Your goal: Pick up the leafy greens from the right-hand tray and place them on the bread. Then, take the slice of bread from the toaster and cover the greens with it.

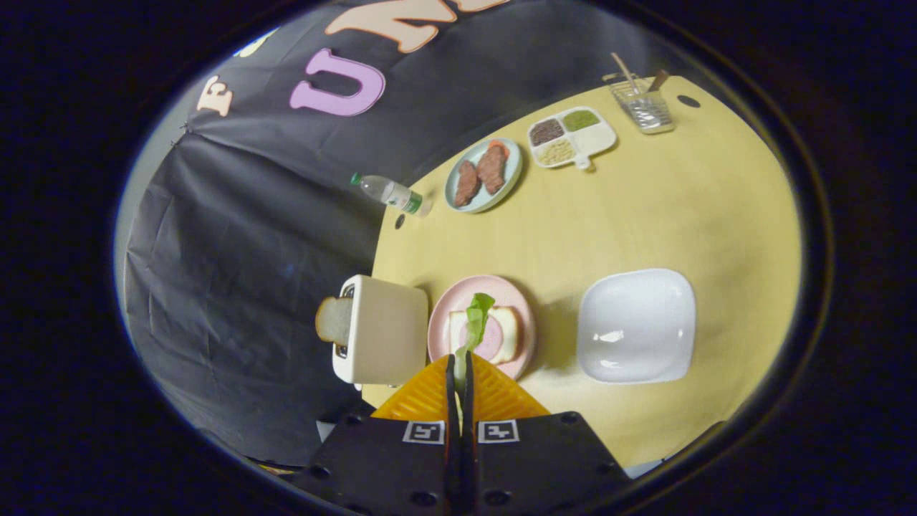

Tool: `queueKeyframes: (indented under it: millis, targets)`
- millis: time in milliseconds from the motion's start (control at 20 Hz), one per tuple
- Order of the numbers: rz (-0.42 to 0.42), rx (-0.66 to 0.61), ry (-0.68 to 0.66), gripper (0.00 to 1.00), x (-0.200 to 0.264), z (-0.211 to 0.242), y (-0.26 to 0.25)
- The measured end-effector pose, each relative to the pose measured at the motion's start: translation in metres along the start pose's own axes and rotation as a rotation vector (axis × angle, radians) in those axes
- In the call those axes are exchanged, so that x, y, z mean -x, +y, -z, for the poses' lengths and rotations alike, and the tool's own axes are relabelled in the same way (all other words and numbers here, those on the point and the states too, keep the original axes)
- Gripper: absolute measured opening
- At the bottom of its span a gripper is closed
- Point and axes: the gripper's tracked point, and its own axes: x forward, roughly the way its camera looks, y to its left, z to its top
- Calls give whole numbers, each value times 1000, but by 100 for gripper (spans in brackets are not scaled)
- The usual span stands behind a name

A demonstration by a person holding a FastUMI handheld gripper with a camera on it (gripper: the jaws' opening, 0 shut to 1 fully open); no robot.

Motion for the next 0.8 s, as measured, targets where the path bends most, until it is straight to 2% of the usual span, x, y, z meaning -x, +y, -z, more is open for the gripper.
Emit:
queueKeyframes:
  millis: [150,350,450,600,800]
  targets:
    - [-53,-12,45,3,-37,14,31]
    - [-78,-34,84,3,-82,25,47]
    - [-37,-36,97,3,-102,29,37]
    - [87,-7,101,3,-115,33,2]
    - [212,61,79,3,-123,32,-33]
